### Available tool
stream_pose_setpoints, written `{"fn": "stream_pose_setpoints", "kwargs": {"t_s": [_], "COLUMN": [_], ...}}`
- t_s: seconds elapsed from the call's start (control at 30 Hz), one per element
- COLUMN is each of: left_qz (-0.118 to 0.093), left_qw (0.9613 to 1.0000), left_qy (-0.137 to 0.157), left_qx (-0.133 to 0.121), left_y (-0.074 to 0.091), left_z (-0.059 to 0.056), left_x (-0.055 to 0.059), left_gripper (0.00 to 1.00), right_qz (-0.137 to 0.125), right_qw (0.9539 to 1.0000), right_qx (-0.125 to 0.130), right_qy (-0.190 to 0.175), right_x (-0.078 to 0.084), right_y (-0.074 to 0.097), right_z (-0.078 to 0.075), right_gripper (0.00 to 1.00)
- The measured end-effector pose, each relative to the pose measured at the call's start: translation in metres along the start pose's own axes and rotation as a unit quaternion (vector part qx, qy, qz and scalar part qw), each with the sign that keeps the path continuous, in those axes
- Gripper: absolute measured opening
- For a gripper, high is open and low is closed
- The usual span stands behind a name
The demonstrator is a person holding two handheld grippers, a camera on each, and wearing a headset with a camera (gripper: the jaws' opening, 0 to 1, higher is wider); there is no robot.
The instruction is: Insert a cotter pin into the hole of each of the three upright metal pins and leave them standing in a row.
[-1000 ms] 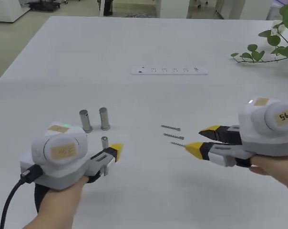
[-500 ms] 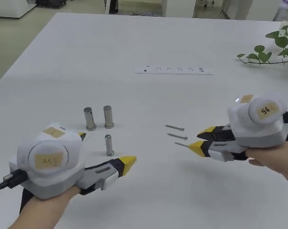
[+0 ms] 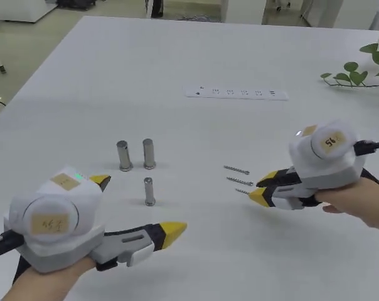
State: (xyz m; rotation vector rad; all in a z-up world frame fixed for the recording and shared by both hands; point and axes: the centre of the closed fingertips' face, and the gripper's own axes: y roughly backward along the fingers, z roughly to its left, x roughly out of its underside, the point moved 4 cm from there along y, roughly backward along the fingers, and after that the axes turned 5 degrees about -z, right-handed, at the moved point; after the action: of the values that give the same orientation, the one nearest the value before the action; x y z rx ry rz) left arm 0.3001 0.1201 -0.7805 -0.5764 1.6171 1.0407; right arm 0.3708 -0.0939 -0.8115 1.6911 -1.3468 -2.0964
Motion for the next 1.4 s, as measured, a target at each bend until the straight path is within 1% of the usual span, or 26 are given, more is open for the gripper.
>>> {"fn": "stream_pose_setpoints", "kwargs": {"t_s": [0.13,0.23,0.4,0.6,0.67,0.7,0.73,0.83,0.93,1.07,1.17,1.23,1.4], "left_qz": [-0.007,-0.005,-0.004,-0.007,-0.007,-0.007,-0.006,-0.003,-0.003,0.004,0.005,0.005,0.006], "left_qw": [1.0,0.9999,1.0,0.9999,0.9999,0.9998,0.9998,0.9997,0.9997,0.9998,0.9997,0.9996,0.9996], "left_qy": [0.004,0.009,0.007,0.012,0.013,0.014,0.017,0.021,0.017,0.003,0.002,0.002,0.001], "left_qx": [0.003,0.003,0.006,0.008,0.008,0.009,0.01,0.013,0.015,0.02,0.026,0.028,0.029], "left_y": [0.003,0.005,0.007,0.009,0.01,0.01,0.011,0.011,0.011,0.012,0.012,0.012,0.012], "left_z": [0.0,0.0,-0.001,-0.001,-0.001,-0.001,-0.002,-0.002,-0.002,-0.004,-0.004,-0.005,-0.005], "left_x": [0.0,0.002,0.005,0.003,0.003,0.002,0.003,0.004,0.004,0.005,0.005,0.005,0.005], "left_gripper": [0.95,0.95,0.95,0.92,0.92,0.92,0.91,0.9,0.9,0.88,0.87,0.87,0.85], "right_qz": [0.01,0.022,0.031,0.053,0.066,0.063,0.067,0.071,0.081,0.092,0.099,0.106,0.113], "right_qw": [0.9999,0.9998,0.9995,0.9985,0.9977,0.9979,0.9975,0.9972,0.9958,0.9944,0.9935,0.9921,0.9908], "right_qx": [-0.002,-0.002,-0.005,-0.008,-0.01,-0.011,-0.012,-0.014,-0.019,-0.022,-0.022,-0.02,-0.019], "right_qy": [-0.002,0.001,0.0,0.007,0.013,0.016,0.016,0.019,0.04,0.047,0.053,0.064,0.071], "right_x": [0.002,0.004,0.005,0.008,0.011,0.01,0.011,0.011,0.01,0.008,0.008,0.008,0.007], "right_y": [-0.005,-0.009,-0.014,-0.017,-0.018,-0.018,-0.018,-0.019,-0.02,-0.021,-0.021,-0.021,-0.022], "right_z": [-0.001,-0.003,-0.006,-0.007,-0.006,-0.005,-0.006,-0.006,-0.005,-0.005,-0.007,-0.007,-0.008], "right_gripper": [0.17,0.16,0.15,0.14,0.13,0.13,0.12,0.12,0.1,0.09,0.08,0.06,0.05]}}
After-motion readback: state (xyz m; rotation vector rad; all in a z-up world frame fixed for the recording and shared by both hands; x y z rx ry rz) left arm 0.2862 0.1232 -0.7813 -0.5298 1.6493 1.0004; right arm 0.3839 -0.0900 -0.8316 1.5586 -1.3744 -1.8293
